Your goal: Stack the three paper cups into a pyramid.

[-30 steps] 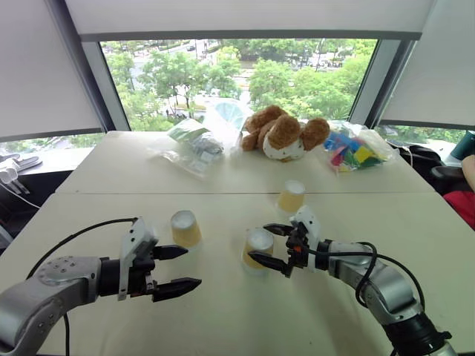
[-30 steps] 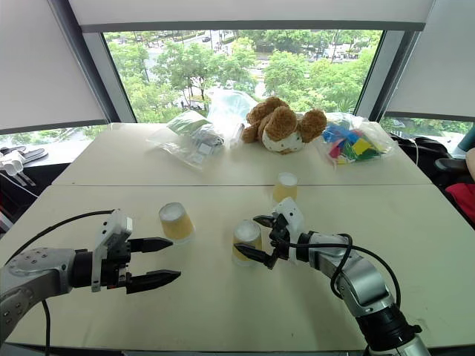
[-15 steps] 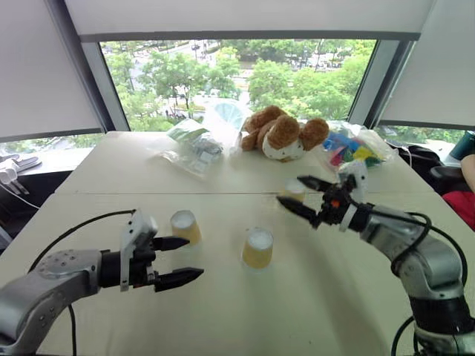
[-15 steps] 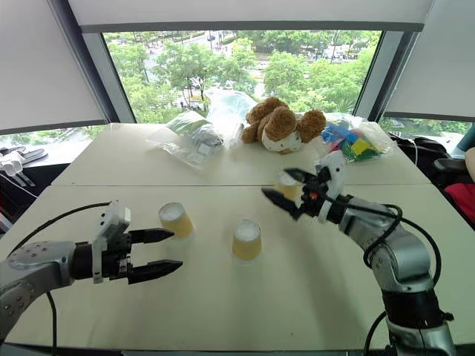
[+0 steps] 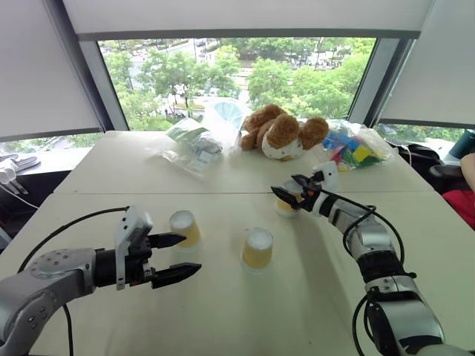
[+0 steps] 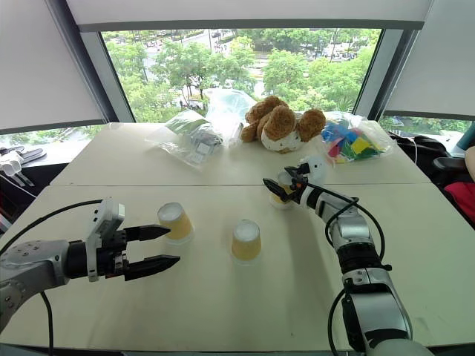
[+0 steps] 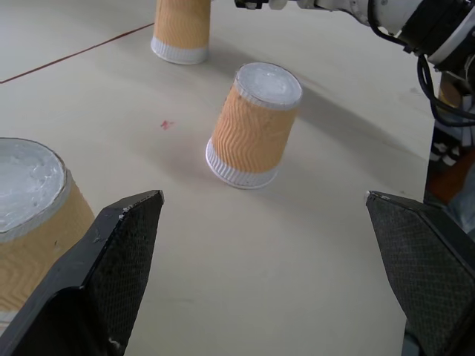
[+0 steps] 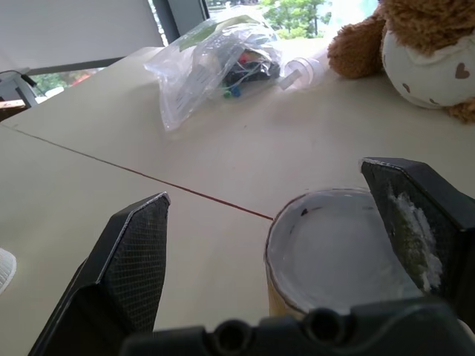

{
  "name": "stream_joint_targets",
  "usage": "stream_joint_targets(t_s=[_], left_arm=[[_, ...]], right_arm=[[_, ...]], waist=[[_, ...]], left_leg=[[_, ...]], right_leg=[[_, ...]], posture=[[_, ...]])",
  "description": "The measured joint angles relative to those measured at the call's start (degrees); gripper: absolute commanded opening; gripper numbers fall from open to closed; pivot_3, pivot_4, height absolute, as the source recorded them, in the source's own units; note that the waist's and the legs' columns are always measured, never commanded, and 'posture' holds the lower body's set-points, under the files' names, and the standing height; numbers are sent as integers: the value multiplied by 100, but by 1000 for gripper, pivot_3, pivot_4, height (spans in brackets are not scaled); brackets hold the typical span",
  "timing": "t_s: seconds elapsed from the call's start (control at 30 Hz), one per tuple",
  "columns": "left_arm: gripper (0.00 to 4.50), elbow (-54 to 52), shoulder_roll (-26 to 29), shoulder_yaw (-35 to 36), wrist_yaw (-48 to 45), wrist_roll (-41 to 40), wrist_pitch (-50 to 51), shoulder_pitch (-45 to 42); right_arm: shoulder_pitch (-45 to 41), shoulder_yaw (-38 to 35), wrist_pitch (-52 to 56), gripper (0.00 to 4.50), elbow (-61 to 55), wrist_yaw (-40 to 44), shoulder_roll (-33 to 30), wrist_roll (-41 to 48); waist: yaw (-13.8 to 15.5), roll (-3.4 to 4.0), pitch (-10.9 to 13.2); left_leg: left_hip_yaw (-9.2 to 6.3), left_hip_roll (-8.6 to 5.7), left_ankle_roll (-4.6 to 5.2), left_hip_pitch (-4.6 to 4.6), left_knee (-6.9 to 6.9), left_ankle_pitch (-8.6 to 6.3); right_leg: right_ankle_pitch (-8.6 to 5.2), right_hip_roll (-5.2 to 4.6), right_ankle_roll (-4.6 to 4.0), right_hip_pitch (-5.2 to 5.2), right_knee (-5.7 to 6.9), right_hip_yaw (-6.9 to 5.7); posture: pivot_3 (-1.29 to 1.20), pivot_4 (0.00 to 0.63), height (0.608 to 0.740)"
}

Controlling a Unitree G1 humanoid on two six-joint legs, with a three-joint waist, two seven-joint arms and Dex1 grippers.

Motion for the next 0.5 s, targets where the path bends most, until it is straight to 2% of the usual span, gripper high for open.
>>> stream_joint_targets(t_s=[0.17,0.5], left_arm=[[4500,-96,-4,108,85,-9,-1,122],[4500,-153,-72,105,175,-9,-4,205]], right_arm=[[-107,-54,-317,4466,311,-13,-7,-114],[22,-163,-197,4466,-89,31,-31,-103]], waist=[[-22,0,0],[-12,1,0]], left_leg=[[0,1,-1,0,-1,1],[0,1,-1,-1,-2,1]], right_leg=[[0,0,0,-2,0,1],[0,-1,0,-2,0,1]], posture=[[0,150,740],[0,150,740]])
